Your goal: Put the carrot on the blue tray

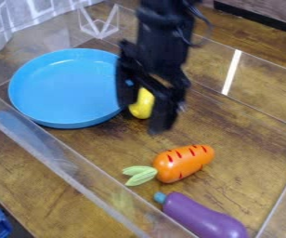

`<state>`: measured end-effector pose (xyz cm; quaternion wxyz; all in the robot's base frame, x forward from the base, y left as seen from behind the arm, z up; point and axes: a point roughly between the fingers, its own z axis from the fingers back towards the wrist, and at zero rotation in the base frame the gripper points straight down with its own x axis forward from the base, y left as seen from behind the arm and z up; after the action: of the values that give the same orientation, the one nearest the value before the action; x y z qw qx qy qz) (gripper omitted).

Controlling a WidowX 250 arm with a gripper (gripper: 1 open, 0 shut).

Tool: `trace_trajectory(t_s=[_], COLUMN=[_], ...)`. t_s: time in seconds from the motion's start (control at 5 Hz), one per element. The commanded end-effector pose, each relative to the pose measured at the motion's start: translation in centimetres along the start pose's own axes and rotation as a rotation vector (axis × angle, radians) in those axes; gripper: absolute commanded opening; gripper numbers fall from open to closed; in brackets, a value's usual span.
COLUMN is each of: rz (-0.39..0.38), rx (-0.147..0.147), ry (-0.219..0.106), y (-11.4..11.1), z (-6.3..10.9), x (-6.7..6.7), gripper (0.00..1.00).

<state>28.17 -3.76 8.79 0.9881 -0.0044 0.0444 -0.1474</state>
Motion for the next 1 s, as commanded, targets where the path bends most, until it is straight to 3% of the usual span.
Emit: trace_trajectory(t_s=[0.0, 0.2, 0.6, 0.8], rz=[-0.049, -0.083, -0.096, -0.083], rx=[0.03, 0.042, 0.038, 0.034], ry=[-0.046, -0.062, -0.071, -0.073], y=[-2.3, -3.1, -2.9, -3.0], z=[-1.6, -2.5, -2.5, -3.5], x=[1.3, 2.2, 3.2, 3.4], gripper=[1.0, 1.0, 1.0, 1.0])
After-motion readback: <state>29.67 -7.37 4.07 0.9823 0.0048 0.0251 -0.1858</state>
